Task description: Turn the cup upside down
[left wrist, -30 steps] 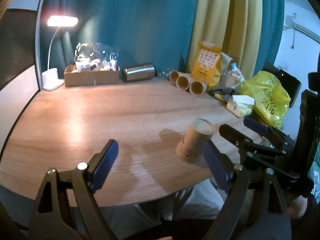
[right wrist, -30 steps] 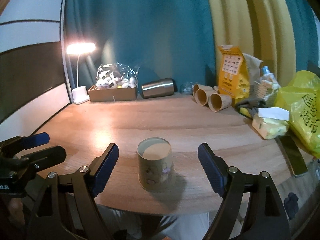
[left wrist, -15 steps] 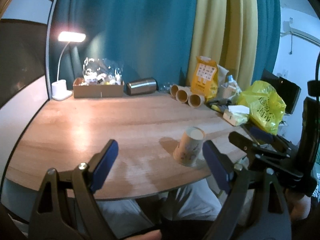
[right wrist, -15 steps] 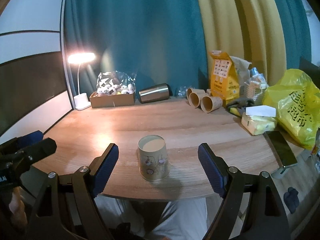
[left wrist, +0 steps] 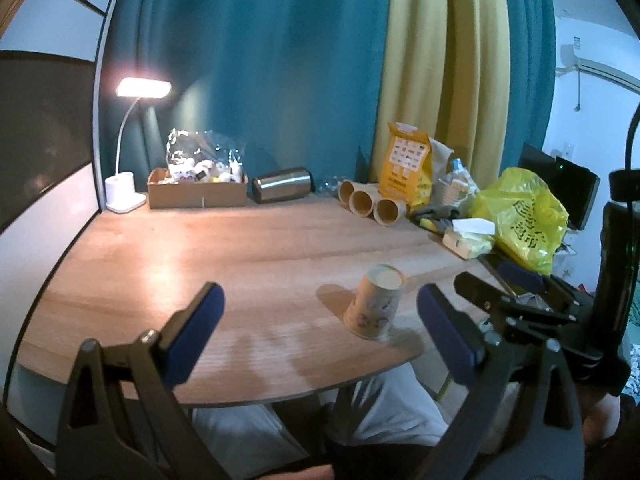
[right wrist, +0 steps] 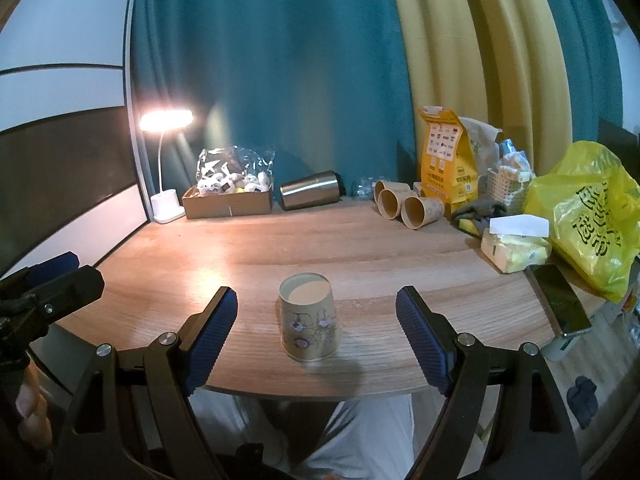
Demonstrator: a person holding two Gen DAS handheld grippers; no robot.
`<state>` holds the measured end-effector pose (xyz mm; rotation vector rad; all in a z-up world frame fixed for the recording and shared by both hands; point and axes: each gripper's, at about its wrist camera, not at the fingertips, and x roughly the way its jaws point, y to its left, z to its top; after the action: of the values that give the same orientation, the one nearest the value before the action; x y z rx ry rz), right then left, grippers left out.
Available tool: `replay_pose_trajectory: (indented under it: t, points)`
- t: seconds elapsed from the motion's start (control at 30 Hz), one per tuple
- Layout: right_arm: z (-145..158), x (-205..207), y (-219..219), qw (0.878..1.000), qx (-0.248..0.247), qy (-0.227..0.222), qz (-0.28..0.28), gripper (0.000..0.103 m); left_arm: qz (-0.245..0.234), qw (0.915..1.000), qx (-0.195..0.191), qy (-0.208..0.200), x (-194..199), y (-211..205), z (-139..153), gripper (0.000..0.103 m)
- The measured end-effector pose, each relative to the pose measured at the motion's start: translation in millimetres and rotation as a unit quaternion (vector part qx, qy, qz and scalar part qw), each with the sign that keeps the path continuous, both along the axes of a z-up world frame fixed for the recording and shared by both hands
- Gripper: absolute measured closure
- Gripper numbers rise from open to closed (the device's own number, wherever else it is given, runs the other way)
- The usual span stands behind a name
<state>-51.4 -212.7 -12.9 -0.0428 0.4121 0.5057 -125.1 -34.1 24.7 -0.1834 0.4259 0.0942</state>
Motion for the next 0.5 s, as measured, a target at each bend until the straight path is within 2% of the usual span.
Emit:
replay_pose_trajectory:
  t: [0.5]
  points:
    - [-0.3,0.7,-0.8,1.000,0.001,0.001,0.000,0.019,0.002,1.0000,0.001,0.006,4.7,-0.7,-3.3,0.005]
